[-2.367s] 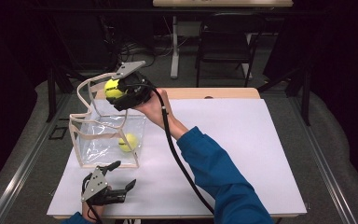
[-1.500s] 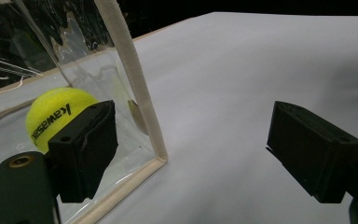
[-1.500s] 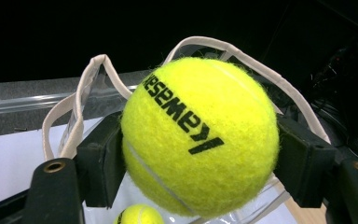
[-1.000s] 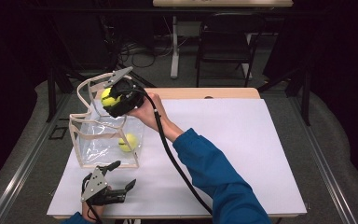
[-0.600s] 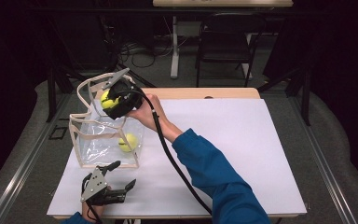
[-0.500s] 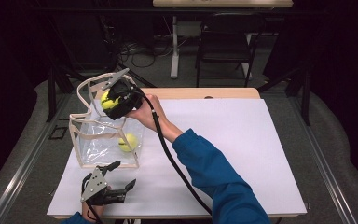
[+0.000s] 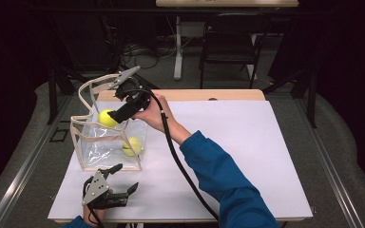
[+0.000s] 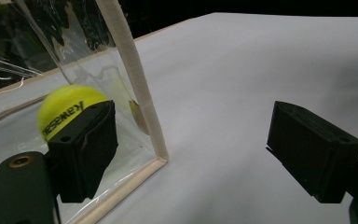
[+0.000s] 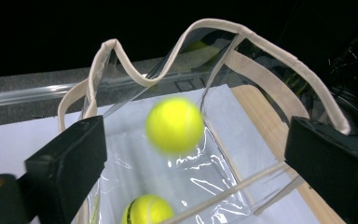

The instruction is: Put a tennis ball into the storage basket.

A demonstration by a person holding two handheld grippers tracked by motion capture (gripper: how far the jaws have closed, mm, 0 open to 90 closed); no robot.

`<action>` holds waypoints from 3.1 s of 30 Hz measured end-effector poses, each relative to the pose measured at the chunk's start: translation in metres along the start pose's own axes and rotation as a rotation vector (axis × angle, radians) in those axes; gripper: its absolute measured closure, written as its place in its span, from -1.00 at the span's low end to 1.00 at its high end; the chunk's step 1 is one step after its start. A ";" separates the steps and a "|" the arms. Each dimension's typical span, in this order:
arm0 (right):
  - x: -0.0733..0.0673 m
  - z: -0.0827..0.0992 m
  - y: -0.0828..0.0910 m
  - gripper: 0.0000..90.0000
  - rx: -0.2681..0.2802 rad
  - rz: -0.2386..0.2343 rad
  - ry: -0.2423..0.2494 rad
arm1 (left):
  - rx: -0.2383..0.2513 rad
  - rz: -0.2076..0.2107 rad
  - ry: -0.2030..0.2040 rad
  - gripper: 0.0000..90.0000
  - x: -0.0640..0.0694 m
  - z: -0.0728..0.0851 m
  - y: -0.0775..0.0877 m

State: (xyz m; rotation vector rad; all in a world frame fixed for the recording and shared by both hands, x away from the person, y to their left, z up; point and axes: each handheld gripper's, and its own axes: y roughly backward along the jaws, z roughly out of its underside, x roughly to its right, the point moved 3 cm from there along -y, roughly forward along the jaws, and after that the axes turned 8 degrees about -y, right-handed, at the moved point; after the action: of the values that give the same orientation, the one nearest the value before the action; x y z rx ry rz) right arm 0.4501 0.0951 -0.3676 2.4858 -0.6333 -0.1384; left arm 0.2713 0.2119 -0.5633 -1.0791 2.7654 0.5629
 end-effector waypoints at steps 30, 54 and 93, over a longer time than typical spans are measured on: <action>0.032 0.057 0.058 -1.00 -0.024 0.031 -0.049 | -0.007 0.001 -0.008 -0.64 0.002 0.000 -0.002; 0.036 0.118 0.070 -1.00 -0.103 0.037 -0.084 | -0.006 -0.002 -0.011 -0.64 0.002 -0.001 -0.002; 0.031 0.213 0.115 -1.00 -0.145 0.086 -0.150 | -0.007 -0.004 -0.013 -0.64 0.003 -0.001 -0.003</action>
State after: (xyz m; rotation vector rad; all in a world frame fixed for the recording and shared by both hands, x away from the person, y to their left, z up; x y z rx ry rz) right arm 0.3814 -0.1094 -0.4811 2.3198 -0.7627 -0.3285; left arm 0.2714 0.2075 -0.5636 -1.0776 2.7516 0.5774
